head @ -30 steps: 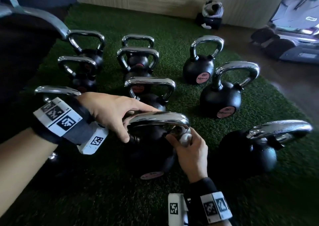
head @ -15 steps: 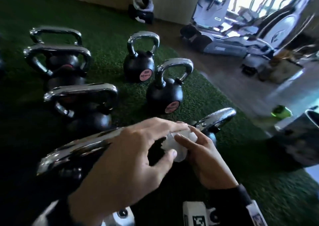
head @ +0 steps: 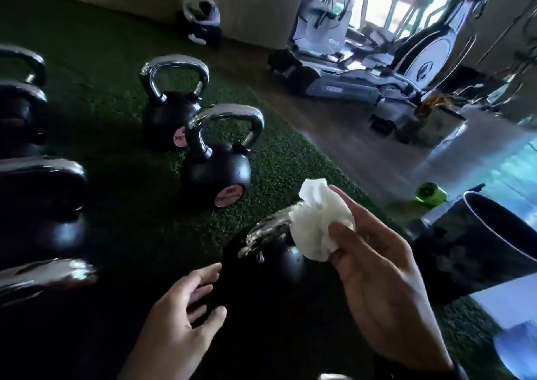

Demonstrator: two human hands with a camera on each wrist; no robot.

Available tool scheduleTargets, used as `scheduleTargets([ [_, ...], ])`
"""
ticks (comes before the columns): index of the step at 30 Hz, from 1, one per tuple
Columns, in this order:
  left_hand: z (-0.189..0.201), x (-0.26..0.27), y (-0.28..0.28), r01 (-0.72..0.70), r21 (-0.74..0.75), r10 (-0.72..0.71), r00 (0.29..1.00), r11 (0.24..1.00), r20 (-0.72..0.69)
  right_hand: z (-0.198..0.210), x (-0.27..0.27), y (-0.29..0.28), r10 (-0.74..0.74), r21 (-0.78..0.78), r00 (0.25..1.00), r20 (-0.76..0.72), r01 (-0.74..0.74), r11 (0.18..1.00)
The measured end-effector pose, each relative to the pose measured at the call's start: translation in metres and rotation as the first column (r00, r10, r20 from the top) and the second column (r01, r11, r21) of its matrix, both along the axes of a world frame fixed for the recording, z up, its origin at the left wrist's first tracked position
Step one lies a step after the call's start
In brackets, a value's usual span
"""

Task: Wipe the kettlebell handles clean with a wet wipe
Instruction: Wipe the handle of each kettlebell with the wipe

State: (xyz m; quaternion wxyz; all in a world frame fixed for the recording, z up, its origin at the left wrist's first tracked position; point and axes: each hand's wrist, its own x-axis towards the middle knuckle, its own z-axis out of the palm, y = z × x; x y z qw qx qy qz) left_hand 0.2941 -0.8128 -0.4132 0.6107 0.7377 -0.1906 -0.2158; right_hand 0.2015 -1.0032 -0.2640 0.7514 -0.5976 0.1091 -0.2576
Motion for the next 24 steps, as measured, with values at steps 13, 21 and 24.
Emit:
scheduleTargets([
  [13, -0.003, -0.006, -0.080, -0.196, 0.203, 0.148, 0.962, 0.959, 0.228, -0.049, 0.035, -0.047, -0.010, -0.917, 0.986, 0.166, 0.158, 0.367],
  [21, -0.009, 0.000, -0.078, -0.201, 0.209, 0.149, 0.960, 0.957, 0.238, -0.070, 0.042, -0.087, -0.179, -0.841, 0.947, 0.269, 0.321, 0.435],
  [24, -0.009, -0.002, -0.078, -0.184, 0.195, 0.136, 0.962, 0.963, 0.237, -0.071, 0.043, -0.082, -0.140, -0.850, 0.937, 0.319, 0.348, 0.395],
])
